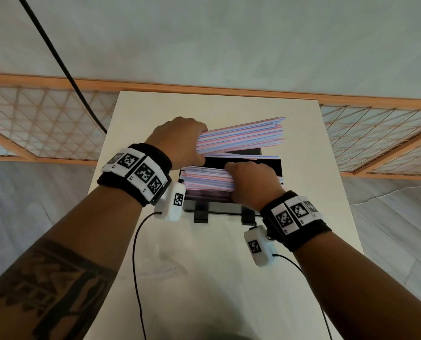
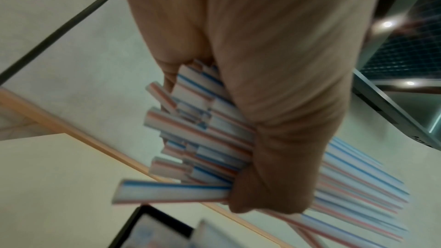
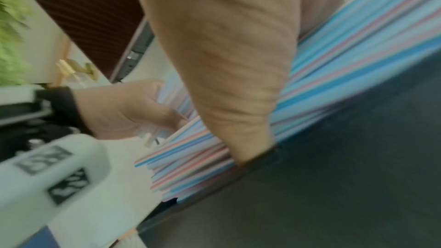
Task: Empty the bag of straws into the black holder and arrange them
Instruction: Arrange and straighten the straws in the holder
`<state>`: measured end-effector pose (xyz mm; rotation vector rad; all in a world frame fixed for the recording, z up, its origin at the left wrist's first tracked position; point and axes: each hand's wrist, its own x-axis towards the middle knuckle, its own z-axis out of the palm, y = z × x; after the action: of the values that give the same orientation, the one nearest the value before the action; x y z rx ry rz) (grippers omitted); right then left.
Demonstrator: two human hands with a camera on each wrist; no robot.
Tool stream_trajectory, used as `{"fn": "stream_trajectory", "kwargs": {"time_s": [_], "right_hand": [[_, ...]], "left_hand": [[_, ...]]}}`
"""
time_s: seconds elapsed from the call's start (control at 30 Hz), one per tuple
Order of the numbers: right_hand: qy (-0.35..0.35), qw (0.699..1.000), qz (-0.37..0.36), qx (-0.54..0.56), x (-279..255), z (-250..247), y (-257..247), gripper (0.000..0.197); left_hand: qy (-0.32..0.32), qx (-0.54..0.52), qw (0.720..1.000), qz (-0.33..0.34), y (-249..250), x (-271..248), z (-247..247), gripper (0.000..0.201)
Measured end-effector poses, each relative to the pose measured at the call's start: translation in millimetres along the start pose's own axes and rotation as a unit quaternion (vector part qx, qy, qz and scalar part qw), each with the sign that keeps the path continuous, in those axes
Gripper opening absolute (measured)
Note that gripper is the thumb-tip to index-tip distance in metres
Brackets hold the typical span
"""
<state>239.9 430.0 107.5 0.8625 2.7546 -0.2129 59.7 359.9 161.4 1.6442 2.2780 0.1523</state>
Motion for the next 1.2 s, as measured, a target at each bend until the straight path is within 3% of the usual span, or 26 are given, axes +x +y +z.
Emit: {"fn": "stream_trajectory", "kwargs": {"time_s": [0.3,0.53,0.83,1.03,1.2], "right_hand": [[0.071,0.997,-0.01,-0.025,-19.8,-8.3,-6.3,0.034],[0.019,1.0,-0.001,0.003,-14.3,-5.7,-1.2,0.036],[0.02,0.999,0.001,0.043,-5.2,8.4,9.4,0.026],[0.022,0.999,0.003,0.048,-4.1,12.1,7.7,0.026],[0.034,0.997,-0.003,0.075,0.4,13.9,0.1,0.029]], "left_hand": [[-0.086,-0.016,0.996,0.003,-2.9,9.3,20.6,0.025],[-0.136,0.01,0.99,0.043,0.1,20.3,31.7,0.023],[-0.157,0.015,0.985,0.07,2.7,23.2,34.0,0.02],[-0.177,-0.049,0.982,0.051,-2.3,21.0,23.9,0.037],[-0.144,-0.057,0.986,0.056,-0.2,15.3,19.5,0.044]]}}
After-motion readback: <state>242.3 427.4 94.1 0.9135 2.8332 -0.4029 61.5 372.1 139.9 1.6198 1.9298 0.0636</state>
